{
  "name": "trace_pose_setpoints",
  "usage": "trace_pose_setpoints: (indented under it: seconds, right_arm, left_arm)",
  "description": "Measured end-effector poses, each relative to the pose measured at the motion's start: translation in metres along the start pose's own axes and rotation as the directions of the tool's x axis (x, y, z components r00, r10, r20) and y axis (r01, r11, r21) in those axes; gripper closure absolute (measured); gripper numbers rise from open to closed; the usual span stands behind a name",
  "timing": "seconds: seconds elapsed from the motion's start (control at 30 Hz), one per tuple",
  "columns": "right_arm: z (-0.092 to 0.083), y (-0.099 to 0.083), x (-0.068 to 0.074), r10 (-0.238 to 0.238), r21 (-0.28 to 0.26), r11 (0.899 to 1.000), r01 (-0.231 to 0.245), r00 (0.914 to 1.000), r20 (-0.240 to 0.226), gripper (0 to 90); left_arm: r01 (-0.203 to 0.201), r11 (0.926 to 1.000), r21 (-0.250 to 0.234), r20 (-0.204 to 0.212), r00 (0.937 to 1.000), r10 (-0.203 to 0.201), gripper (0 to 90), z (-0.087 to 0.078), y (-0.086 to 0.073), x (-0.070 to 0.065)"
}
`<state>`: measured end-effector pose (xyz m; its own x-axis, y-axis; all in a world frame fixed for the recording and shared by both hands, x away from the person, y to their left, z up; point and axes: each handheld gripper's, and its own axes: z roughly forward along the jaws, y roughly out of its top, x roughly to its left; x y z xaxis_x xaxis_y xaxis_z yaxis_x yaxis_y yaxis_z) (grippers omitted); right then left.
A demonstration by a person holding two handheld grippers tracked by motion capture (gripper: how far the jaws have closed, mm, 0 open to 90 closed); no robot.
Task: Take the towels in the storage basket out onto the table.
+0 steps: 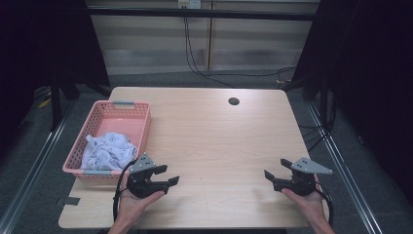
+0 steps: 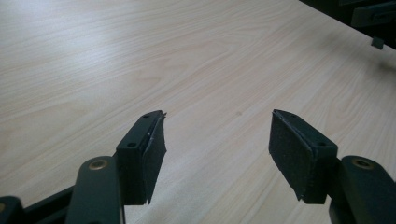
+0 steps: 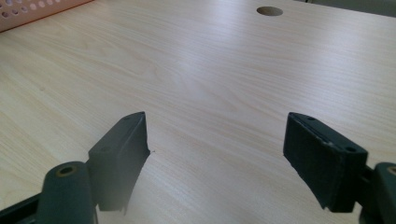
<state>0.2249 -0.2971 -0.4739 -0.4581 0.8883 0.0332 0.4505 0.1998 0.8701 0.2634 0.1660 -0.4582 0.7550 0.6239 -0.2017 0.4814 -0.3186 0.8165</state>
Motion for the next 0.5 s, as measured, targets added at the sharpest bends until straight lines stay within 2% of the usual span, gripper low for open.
trace_pose_setpoints:
  seconds: [0.07, 0.23, 0.4, 0.5]
  right_arm:
    - [-0.0006, -0.0007, -0.0002, -0.001, 0.009, 1.0, 0.001, 1.0, 0.002, 21.9]
    - [-0.0011, -0.0005, -0.0002, -0.001, 0.008, 1.0, 0.001, 0.9999, -0.011, 21.2]
    - [-0.0017, -0.0008, 0.0008, 0.007, 0.013, 1.0, -0.006, 0.9998, -0.019, 20.8]
    - [-0.0012, -0.0006, 0.0031, 0.001, 0.02, 1.0, 0.0, 0.9997, -0.025, 20.7]
  left_arm:
    - [-0.009, 1.0, 0.004, -0.011, 0.9999, 0.009, 37.9, 0.0008, -0.0004, -0.0001]
    - [-0.016, 0.9999, 0.001, -0.001, 0.9999, 0.016, 37.2, 0.002, 0.0001, -0.0015]
    - [0.004, 1.0, 0.002, 0.008, 1.0, -0.004, 36.8, -0.0014, -0.0002, -0.0013]
    - [-0.004, 0.9995, 0.032, 0.015, 0.9999, 0.003, 36.6, -0.0046, -0.0007, -0.0013]
